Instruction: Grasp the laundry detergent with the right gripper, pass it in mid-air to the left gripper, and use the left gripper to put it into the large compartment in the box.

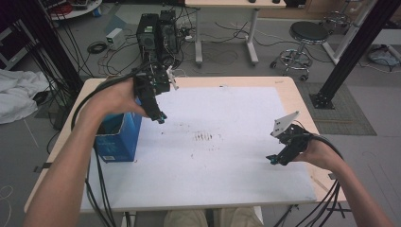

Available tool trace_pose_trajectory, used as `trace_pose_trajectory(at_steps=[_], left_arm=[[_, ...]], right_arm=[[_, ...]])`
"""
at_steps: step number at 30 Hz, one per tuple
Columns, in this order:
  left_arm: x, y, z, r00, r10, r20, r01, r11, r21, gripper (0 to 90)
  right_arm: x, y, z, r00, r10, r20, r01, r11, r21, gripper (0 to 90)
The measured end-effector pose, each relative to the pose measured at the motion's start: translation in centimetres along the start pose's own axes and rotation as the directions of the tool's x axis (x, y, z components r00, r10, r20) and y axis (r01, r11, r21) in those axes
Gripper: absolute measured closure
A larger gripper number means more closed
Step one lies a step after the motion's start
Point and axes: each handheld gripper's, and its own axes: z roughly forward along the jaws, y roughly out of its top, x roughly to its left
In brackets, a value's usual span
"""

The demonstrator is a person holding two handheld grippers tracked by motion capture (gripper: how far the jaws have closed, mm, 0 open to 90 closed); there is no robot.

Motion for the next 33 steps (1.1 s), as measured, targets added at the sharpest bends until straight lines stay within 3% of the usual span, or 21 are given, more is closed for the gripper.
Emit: trace_pose_trajectory(at_steps=[4, 8, 18, 33], left_arm=[[-0.7, 0.8, 1.1, 1.0000, 0.008, 0.002, -0.008, 1.0000, 0.004, 16.2], [-1.6, 1.8, 3.4, 0.9996, 0.020, 0.019, -0.020, 0.9993, 0.031, 16.3], [-2.6, 1.9, 6.1, 0.9988, 0.009, 0.048, -0.011, 0.9987, 0.050, 16.3], [-3.2, 1.7, 7.4, 0.9981, 0.017, 0.059, -0.021, 0.9973, 0.071, 16.3]], right_arm=[[0.0, 0.2, -0.4, 0.9999, 0.000, 0.013, 0.000, 1.000, 0.001, 12.0], [0.0, 0.6, -0.8, 0.9997, -0.003, 0.025, 0.003, 1.000, -0.001, 12.0], [-0.3, 1.0, -0.6, 0.9996, -0.004, 0.026, 0.004, 1.000, 0.006, 12.0], [-0.4, 1.7, -0.8, 0.9992, -0.014, 0.037, 0.014, 1.000, -0.002, 12.0]])
